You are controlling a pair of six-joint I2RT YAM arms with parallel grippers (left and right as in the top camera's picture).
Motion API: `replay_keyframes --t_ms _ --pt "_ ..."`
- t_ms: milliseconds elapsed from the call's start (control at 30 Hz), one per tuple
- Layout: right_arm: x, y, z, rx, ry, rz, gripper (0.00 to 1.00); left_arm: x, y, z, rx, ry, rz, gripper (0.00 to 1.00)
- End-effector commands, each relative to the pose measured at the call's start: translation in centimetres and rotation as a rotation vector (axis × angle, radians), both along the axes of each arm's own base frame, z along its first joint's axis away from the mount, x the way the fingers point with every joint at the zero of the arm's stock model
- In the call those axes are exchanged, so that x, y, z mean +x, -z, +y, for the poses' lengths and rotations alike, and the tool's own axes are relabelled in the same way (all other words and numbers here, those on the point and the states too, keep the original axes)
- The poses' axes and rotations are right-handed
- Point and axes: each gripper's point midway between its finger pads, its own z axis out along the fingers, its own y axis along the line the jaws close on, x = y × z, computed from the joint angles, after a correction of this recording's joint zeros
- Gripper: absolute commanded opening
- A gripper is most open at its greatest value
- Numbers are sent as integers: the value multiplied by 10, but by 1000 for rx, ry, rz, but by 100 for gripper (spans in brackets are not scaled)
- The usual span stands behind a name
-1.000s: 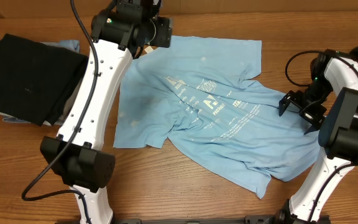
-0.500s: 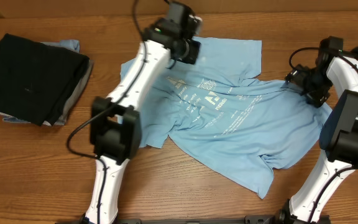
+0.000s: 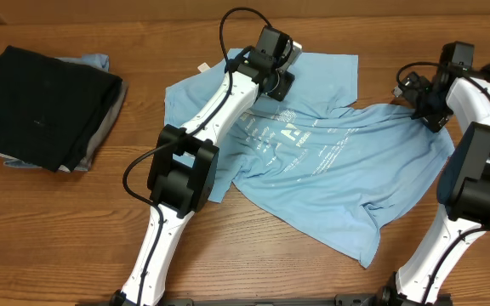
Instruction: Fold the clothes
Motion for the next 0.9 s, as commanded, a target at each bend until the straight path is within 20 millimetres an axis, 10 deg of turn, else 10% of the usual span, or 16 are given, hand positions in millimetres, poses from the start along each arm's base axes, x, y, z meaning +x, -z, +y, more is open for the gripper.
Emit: replay_keyframes --t_ms 0,433,867 --pt "2 -3 -2 -5 1 -12 100 4 22 1 28 30 -9 4" --pt "2 -3 -2 -5 1 -12 100 0 81 11 111 31 41 4" --pt "2 -3 -2 -5 1 -12 100 26 143 139 235 -340 141 4"
